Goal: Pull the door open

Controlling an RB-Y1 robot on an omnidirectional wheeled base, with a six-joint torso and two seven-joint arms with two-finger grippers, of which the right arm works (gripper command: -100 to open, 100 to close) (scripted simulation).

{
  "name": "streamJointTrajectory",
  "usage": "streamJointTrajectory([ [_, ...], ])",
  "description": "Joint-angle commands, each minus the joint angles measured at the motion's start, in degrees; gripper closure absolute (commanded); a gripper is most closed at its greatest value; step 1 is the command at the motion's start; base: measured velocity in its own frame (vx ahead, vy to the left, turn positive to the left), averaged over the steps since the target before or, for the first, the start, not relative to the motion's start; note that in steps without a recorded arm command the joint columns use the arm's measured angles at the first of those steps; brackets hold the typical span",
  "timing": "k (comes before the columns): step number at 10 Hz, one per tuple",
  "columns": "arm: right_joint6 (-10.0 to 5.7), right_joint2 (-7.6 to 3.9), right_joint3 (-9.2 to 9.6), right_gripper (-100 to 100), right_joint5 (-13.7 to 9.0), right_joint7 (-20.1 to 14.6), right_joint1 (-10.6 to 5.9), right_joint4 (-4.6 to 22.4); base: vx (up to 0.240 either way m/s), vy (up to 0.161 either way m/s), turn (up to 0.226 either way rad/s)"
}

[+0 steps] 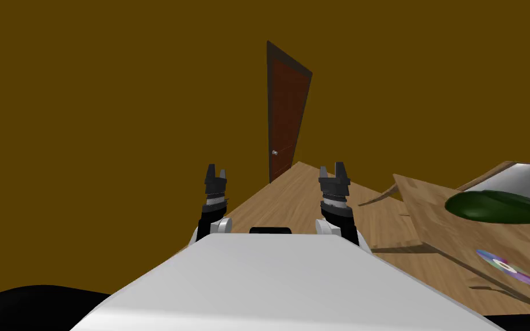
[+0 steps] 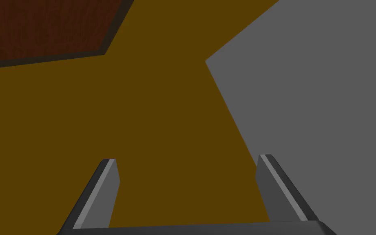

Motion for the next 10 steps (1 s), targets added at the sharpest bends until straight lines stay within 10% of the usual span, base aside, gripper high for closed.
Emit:
streamJointTrajectory([
  [1, -0.18, -0.43, -0.32, -100, -0.5, -0.8, -0.07, 0.9, 0.016, -0.011, 0.249],
  [10, -2.02, -3.76, -3.68, -100, -5.3, -9.3, -0.76, 9.7, 0.053, -0.070, 0.298],
])
